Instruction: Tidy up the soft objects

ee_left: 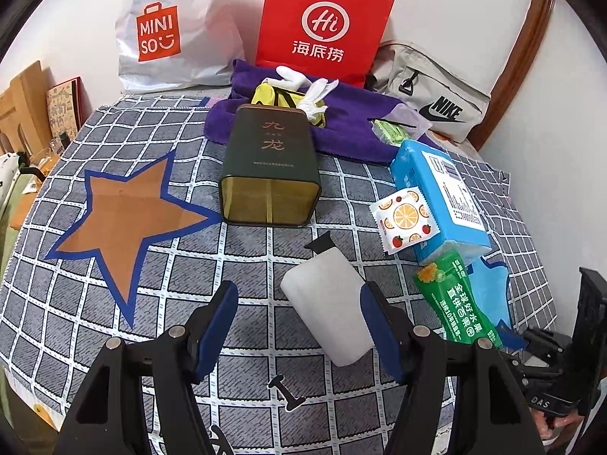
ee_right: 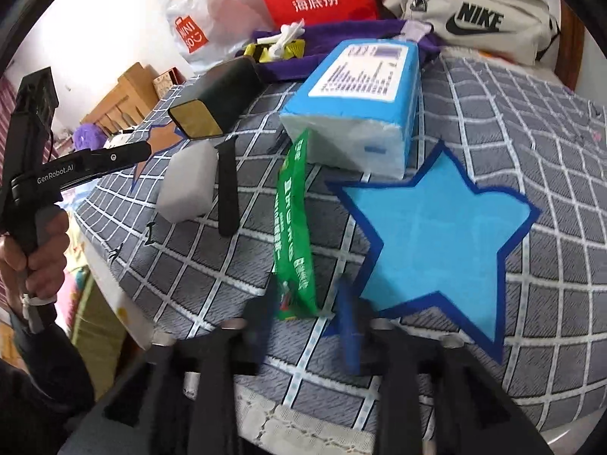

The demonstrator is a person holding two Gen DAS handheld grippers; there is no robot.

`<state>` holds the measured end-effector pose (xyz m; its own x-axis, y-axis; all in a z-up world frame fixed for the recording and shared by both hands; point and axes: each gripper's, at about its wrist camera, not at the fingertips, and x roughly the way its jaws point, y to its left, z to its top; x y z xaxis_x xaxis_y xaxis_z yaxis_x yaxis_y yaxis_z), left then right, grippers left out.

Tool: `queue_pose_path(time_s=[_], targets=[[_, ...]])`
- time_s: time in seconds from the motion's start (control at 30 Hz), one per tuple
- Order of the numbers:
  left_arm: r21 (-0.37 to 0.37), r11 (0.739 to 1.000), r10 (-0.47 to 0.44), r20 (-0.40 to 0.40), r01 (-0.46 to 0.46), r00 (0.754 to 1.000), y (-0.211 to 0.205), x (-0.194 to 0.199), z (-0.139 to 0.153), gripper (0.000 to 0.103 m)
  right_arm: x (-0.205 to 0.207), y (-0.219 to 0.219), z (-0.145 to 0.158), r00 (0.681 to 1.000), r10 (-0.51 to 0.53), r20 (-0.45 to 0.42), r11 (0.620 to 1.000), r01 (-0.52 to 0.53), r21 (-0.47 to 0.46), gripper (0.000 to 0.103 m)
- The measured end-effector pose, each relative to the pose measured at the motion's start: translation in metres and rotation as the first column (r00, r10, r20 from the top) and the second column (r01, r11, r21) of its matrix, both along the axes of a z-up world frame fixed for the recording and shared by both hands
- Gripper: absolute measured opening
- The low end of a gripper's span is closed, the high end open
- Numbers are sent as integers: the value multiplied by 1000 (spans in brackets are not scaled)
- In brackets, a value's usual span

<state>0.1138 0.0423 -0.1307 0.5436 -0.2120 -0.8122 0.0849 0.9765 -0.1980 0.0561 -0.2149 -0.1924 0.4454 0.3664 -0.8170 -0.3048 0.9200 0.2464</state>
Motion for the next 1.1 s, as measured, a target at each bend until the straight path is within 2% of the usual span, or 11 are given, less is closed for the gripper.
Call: queue_pose_path(time_s=[0.07, 0.23, 0.33, 0.47, 0.6, 0.67, 0.73, 0.83, 0.87, 1.0, 1.1], targets=[[2, 1000, -3, -4, 3, 1000, -2, 1, -2, 64, 4, 6, 0, 1000, 17, 22, 1000, -17, -15, 58], [11, 1000, -13, -10, 13, 1000, -4, 1, -4, 64, 17, 22, 3, 997, 24, 71, 994, -16, -109, 58], [16, 1000, -15, -14, 16, 1000, -6, 3, -5, 64, 15, 32, 9, 991, 32, 132, 984, -8, -176, 58], [14, 1000, -24, -16, 24, 1000, -8, 4, -5, 64, 10, 48, 11, 983, 67, 171, 970, -24, -242, 58], [15, 999, -41, -16, 41, 999, -10, 4, -5, 64, 18, 63, -8, 984, 85, 154, 941, -28, -338, 58], [17, 999, -42, -17, 43, 999, -9, 4, -5, 64, 22, 64, -17, 987, 86, 132, 939, -36, -343, 57], [16, 999, -38, -16, 38, 999, -6, 4, -5, 64, 25, 56, -16, 989, 60, 136, 958, -19, -285, 54], [8, 1000, -28, -17, 28, 999, -2, 4, -6, 64, 26, 48, -14, 991, 42, 130, 965, -6, -262, 26], [6, 1000, -26, -18, 26, 999, -1, 4, -6, 64, 26, 42, -13, 993, 39, 116, 971, -11, -238, 13], [1, 1000, -28, -23, 28, 999, 0, 4, -9, 64, 23, 21, -9, 999, 21, 43, 998, -19, -60, 10], [-10, 999, -39, -31, 39, 999, -5, 4, -11, 64, 19, 11, -9, 1000, 9, 24, 1000, -9, -5, 10]])
